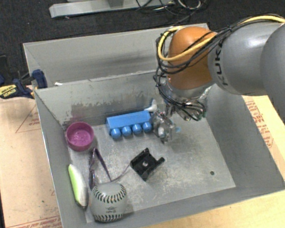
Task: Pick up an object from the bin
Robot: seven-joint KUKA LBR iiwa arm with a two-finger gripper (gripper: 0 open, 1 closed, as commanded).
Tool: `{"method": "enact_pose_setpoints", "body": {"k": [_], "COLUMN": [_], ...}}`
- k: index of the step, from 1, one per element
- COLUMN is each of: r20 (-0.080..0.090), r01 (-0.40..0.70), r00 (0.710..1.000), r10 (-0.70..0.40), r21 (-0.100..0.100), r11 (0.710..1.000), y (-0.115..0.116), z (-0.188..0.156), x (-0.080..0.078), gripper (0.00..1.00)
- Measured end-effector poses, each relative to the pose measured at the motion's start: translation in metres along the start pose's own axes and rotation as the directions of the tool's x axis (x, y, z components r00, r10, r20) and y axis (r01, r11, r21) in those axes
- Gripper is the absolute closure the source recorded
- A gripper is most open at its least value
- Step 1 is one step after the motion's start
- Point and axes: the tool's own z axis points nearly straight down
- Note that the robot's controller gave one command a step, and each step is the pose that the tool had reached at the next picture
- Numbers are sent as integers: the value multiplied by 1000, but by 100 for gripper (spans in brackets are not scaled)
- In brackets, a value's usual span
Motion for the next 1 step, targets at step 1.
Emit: {"method": "enact_pose_setpoints", "body": {"k": [1], "r20": [11], "r01": [-3], "r00": [1000], "r10": [3], "r21": [1], "r11": [1000], "y": [0], "z": [0], "x": [7], "gripper": [100]}}
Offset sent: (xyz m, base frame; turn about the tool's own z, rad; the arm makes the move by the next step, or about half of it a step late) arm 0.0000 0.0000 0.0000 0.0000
